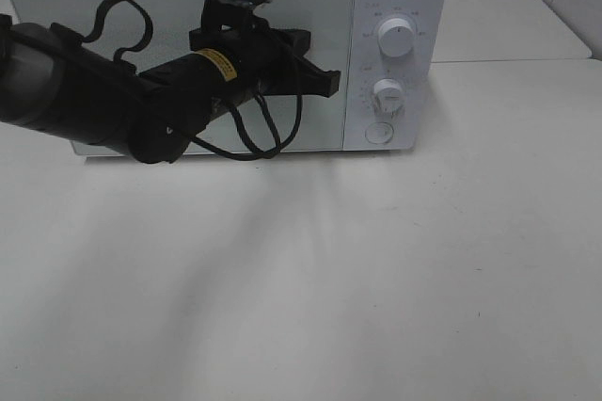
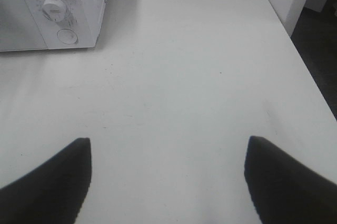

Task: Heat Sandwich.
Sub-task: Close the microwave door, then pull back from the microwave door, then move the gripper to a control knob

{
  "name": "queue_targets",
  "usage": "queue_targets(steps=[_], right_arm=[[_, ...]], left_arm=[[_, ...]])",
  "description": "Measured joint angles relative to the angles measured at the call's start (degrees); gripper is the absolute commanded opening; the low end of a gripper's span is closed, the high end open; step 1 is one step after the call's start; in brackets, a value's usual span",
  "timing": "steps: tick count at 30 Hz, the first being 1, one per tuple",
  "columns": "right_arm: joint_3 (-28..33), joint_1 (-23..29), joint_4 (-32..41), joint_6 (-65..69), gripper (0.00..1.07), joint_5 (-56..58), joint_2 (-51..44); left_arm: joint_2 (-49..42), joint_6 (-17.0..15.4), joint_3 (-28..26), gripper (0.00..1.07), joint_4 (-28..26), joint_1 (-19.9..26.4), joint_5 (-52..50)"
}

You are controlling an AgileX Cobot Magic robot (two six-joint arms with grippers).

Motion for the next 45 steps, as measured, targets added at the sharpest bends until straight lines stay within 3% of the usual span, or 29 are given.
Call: queue_targets(steps=[16, 24, 28, 29, 30, 31, 33, 34, 35, 37, 45], right_arm=[[0.0, 0.0, 0.0, 0.0, 0.75, 0.0, 0.0], [0.0, 0.0, 0.0, 0.0, 0.75, 0.0, 0.0], [0.0, 0.0, 0.0, 0.0, 0.75, 0.0, 0.0], [0.0, 0.0, 0.0, 0.0, 0.75, 0.0, 0.0], [0.0, 0.0, 0.0, 0.0, 0.75, 0.0, 0.0], [0.0, 0.0, 0.0, 0.0, 0.75, 0.0, 0.0], [0.0, 0.0, 0.0, 0.0, 0.75, 0.0, 0.0], [0.0, 0.0, 0.0, 0.0, 0.75, 0.0, 0.0], [0.0, 0.0, 0.0, 0.0, 0.75, 0.0, 0.0], [0.0, 0.0, 0.0, 0.0, 0.75, 0.0, 0.0], [0.0, 0.0, 0.0, 0.0, 0.75, 0.0, 0.0]], left_arm=[[-1.4, 0.2, -1.8, 0.0, 1.0, -0.4, 5.7], [-9.2, 0.1, 6.2, 0.0, -6.6, 0.4, 4.6], [-11.2, 0.1, 8.9, 0.01, -7.2, -0.1, 5.4], [-12.7, 0.1, 10.2, 0.12, -7.3, -0.5, 8.6], [-12.7, 0.1, 10.2, 0.12, -7.3, -0.5, 8.6], [-13.3, 0.1, 10.5, 0.24, -7.4, -0.7, 10.6], [-14.9, -0.1, 10.7, 0.55, -7.4, -0.9, 16.4], [-16.4, -0.1, 10.9, 0.85, -7.4, -1.0, 22.2], [-17.2, -0.2, 10.9, 0.96, -7.6, -1.0, 25.3], [-18.0, -0.2, 10.9, 1.02, -7.7, -1.0, 28.5], [-25.2, -0.3, 10.9, 0.98, -7.3, -1.0, 53.2]])
